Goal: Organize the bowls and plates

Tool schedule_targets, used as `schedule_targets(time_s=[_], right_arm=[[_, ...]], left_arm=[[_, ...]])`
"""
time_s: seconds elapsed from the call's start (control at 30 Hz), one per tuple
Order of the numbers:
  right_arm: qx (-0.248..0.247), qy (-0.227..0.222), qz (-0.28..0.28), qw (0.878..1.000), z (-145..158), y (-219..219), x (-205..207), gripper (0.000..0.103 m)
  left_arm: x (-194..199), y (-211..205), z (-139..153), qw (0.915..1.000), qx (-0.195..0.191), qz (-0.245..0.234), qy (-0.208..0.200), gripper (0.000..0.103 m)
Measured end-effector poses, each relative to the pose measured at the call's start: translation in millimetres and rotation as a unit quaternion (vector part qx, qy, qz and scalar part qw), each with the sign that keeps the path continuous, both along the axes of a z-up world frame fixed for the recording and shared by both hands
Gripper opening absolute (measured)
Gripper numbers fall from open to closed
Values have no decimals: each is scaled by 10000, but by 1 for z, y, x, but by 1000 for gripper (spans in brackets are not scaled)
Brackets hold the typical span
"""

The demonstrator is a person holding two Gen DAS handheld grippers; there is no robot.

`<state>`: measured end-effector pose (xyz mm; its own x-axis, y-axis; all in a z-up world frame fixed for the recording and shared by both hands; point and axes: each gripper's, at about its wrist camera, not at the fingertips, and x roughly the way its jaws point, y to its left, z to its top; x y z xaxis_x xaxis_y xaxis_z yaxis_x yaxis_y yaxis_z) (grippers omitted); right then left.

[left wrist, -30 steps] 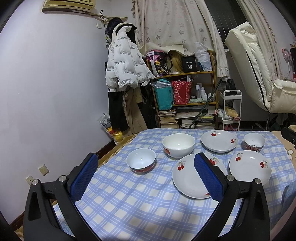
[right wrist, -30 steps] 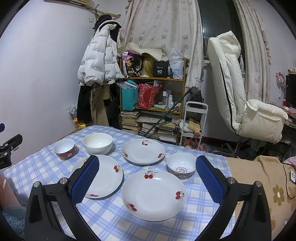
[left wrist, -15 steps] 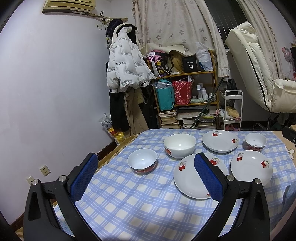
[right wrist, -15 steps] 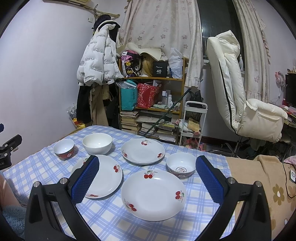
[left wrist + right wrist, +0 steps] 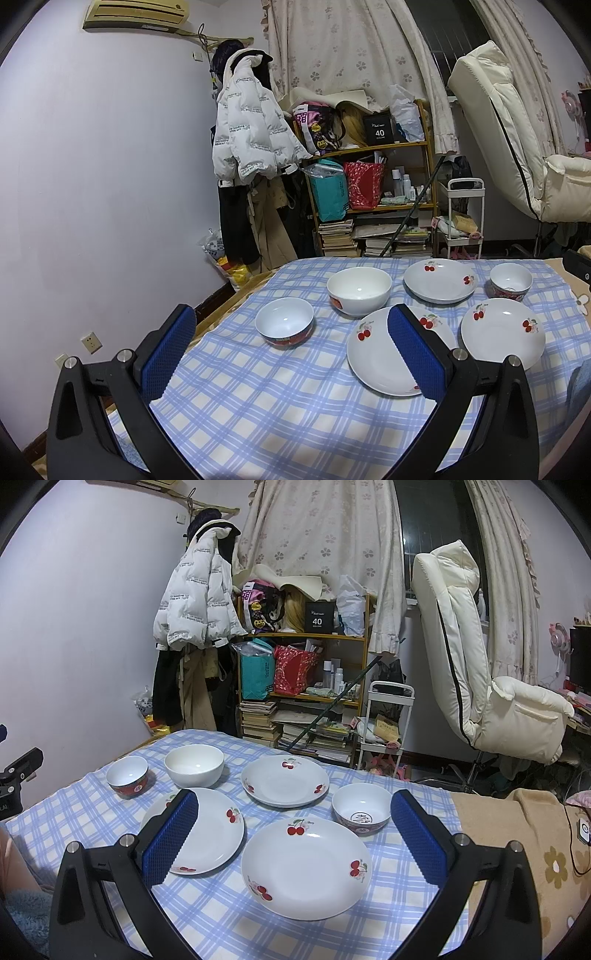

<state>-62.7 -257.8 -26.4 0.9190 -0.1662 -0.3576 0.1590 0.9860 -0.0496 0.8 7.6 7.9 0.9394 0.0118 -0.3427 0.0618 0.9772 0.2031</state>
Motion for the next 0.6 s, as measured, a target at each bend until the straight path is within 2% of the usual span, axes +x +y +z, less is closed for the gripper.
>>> schedule_targets(time_s=[0.6], right_arm=[[-5,3,-2,10000,1,0,0,103]], left_arm=[[-1,-1,-1,10000,22,-5,-8,102]])
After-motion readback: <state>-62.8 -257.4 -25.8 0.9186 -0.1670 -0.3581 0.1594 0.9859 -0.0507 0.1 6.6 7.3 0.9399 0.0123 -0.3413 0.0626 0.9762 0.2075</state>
